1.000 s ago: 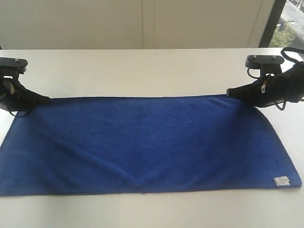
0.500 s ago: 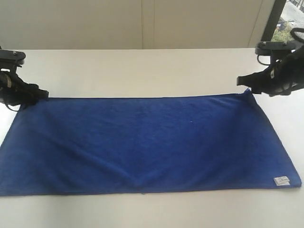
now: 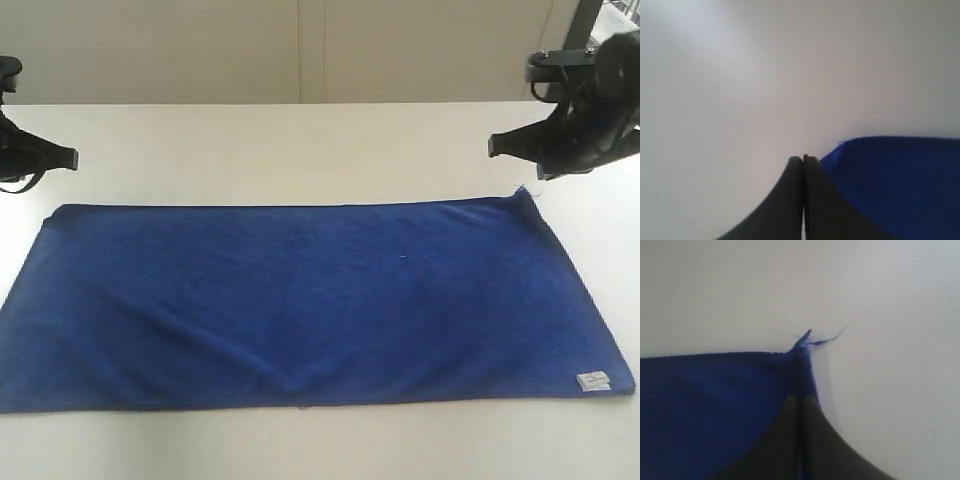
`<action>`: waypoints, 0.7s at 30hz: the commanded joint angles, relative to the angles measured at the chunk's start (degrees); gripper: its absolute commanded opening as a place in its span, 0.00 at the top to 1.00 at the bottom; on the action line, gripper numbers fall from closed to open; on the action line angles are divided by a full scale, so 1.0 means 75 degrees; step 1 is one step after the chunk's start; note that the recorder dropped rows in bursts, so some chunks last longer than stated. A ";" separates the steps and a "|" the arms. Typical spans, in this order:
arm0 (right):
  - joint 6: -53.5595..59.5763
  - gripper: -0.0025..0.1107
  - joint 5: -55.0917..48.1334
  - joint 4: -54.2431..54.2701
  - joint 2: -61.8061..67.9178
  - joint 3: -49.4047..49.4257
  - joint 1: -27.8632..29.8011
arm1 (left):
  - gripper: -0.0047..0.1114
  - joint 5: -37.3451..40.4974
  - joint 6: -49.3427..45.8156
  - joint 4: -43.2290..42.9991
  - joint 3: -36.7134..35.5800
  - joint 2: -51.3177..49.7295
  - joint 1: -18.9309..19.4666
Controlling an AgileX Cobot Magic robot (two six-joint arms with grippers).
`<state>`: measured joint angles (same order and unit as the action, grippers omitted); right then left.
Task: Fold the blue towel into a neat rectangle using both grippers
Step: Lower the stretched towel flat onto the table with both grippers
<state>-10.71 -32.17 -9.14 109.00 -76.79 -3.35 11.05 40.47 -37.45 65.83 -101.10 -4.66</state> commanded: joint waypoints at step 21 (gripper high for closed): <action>0.1170 0.98 -0.0048 0.1090 0.1684 -0.1209 0.0378 | 0.96 0.1794 -0.6197 0.5614 0.2417 -0.2180 0.0299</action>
<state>-1.85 -33.77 0.00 121.16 -85.53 -1.44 27.59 -6.27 4.75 83.60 -116.49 -3.56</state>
